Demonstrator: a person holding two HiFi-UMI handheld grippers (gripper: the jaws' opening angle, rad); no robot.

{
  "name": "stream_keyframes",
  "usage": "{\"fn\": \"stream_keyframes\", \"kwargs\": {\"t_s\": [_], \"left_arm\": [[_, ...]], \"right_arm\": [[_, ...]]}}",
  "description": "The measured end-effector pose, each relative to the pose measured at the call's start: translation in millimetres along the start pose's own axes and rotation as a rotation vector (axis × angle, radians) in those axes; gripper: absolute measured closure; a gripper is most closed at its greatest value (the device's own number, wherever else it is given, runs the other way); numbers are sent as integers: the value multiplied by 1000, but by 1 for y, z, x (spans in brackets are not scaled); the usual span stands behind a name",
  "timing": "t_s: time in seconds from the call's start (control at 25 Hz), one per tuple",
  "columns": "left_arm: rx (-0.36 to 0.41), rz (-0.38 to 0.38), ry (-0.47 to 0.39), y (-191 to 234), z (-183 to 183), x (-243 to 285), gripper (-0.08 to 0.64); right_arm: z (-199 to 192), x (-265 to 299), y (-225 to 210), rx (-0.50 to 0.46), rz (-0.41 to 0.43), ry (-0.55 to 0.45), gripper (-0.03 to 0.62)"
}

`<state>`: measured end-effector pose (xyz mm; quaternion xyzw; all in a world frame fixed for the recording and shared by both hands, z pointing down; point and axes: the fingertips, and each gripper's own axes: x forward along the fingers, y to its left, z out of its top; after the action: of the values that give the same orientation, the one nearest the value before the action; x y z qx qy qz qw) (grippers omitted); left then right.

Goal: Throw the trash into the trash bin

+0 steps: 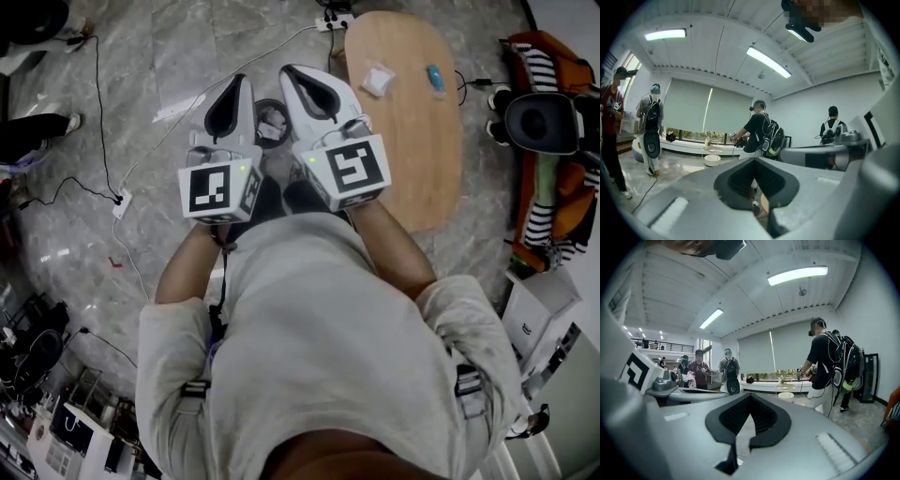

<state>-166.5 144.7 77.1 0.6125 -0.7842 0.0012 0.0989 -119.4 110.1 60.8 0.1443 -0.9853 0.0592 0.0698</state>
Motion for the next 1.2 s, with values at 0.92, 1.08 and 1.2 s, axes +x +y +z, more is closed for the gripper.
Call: {"fn": "stream_keyframes", "kwargs": {"t_s": [0.92,1.08,1.2], "left_arm": [[8,-271,60,45,1,46,541],[15,-433,91,54,-6,65,541],[29,-526,111,58,-7,70,541]], "right_arm": [[-24,39,-21,93,-290,33,584],[-34,49,-23,111,-442,47,584],[-35,46,-20,122,-537,52,584]]}}
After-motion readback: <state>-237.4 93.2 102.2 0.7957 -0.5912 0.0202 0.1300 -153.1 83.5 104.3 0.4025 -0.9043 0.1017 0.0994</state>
